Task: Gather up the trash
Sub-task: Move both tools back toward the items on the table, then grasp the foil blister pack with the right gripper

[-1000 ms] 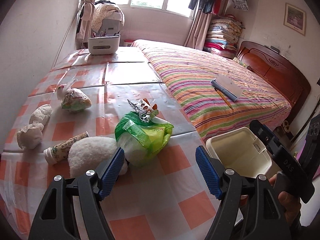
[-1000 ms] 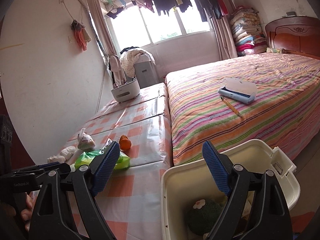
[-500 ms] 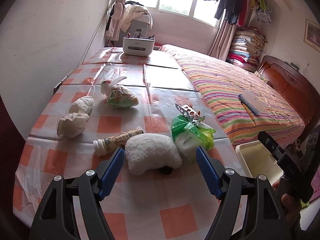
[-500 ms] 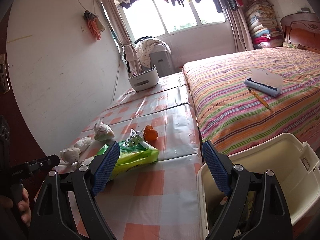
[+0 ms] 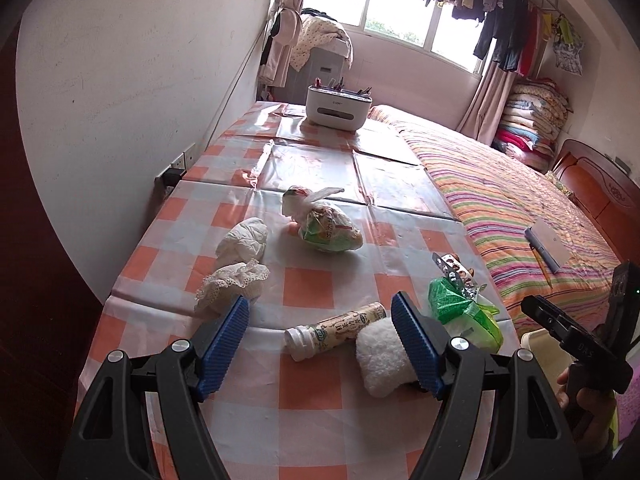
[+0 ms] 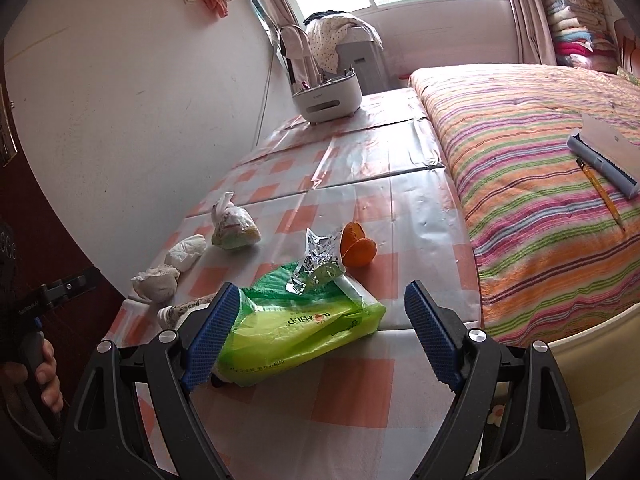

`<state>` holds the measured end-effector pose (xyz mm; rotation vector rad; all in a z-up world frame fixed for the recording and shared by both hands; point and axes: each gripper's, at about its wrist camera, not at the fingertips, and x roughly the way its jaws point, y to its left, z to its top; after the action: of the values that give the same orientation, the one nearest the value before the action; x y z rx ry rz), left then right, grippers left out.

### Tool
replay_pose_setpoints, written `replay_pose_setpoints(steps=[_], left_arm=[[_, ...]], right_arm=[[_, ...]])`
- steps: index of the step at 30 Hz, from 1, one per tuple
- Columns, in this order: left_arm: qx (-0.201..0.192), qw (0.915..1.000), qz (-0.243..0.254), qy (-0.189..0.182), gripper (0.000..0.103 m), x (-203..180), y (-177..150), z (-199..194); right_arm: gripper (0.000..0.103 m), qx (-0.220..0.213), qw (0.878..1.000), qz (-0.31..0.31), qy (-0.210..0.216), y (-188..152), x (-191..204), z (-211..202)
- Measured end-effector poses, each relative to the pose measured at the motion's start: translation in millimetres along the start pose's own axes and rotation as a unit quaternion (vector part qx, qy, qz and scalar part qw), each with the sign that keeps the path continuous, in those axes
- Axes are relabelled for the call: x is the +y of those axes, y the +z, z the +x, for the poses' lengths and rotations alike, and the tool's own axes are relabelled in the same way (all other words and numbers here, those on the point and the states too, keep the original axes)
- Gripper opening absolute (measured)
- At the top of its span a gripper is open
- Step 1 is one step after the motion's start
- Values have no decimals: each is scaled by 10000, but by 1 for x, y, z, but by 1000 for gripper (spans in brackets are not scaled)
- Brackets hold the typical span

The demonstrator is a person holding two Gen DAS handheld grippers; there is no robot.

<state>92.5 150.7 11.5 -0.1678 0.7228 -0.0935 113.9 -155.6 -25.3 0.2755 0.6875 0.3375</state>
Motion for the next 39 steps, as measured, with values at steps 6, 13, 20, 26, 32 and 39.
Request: replay_pose_setpoints(steps=[6,13,20,26,32,39], left_arm=[[74,9994,-260,235,72,21,2,18],[246,9987,-359,254,72,35,6,36],[458,9972,-493,329,72,46,7,52],[569,9965,-495,359,72,49,4,62],[653,9957,-535,372,72,52,3,68],[660,9946,-780,166,72,63,4,66]], right_arm=[[83,645,9978,0,125,14,3,38],[83,1122,9935,-75,147,22,9,73],[68,1462,9890,-183,87,30,15,106],[43,1521,9881,-231,-13,33,15,121],[33,1404,9897,-267,-2,33,14,121],[33,985,9933,7,610,39,18,93]])
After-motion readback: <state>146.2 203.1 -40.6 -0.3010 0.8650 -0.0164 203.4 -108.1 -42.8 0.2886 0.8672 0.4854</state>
